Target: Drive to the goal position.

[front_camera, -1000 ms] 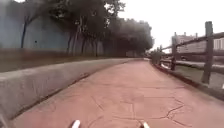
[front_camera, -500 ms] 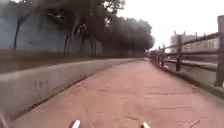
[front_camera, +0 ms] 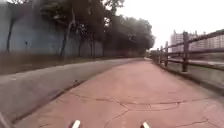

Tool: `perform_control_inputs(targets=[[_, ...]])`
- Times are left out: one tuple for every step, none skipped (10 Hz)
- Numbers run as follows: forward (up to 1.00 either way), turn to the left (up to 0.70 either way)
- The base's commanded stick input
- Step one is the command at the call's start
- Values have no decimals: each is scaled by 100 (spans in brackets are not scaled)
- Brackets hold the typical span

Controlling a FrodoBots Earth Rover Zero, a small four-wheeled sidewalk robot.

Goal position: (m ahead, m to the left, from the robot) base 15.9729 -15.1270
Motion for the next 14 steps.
perform_control_inputs(targets=[[70, 0], [70, 0], [70, -7], [70, -22], [70, -33], [70, -34], [70, -34], [70, -34], [70, -29], [70, -17], [70, -6], [70, 0], [70, 0], [70, 0]])
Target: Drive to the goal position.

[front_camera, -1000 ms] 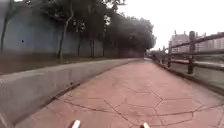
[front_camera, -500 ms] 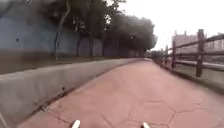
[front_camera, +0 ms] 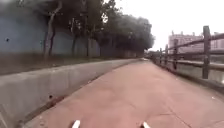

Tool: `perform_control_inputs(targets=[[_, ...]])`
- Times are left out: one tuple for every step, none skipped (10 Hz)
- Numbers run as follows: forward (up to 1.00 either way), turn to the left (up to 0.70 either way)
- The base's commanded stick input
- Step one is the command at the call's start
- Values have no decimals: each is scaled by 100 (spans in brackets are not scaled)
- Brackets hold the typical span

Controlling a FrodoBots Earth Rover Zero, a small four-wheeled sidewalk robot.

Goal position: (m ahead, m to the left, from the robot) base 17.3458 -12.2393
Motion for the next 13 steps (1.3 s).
perform_control_inputs(targets=[[70, 0], [70, 0], [70, 0], [70, 0], [70, 0], [70, 0], [70, 0], [70, 0], [70, 0], [70, 0], [70, -19], [70, -34], [70, -34]])
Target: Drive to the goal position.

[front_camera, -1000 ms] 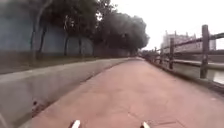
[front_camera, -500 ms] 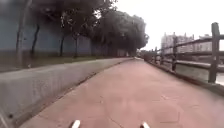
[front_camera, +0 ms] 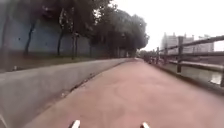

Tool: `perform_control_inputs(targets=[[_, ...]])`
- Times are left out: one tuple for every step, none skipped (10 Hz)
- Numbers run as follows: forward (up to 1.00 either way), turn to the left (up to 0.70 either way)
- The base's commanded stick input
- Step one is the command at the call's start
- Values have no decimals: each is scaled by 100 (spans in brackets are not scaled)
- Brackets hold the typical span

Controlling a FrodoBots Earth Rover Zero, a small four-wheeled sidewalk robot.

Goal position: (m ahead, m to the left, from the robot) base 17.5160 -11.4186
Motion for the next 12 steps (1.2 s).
perform_control_inputs(targets=[[70, -34], [70, -34], [70, -31], [70, -10], [70, 0], [70, 0], [70, 0], [70, 0], [70, -8], [70, -20], [70, -32], [70, -22]])
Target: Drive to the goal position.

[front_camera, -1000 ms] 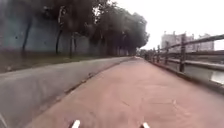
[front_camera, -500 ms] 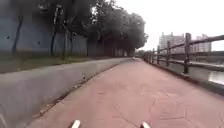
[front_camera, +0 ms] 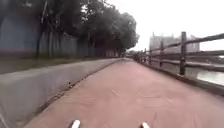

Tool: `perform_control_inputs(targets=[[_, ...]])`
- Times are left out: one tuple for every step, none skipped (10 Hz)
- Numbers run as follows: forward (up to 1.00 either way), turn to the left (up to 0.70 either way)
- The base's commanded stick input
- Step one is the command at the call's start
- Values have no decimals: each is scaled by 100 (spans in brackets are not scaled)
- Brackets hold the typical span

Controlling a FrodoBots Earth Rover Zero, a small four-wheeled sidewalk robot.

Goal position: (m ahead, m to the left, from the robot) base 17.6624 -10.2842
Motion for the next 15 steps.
perform_control_inputs(targets=[[70, 0], [70, 0], [70, -5], [70, -20], [70, -34], [70, -25], [70, -8], [70, 0], [70, 0], [70, 0], [70, 0], [70, 0], [70, 0], [70, 0], [70, 0]])
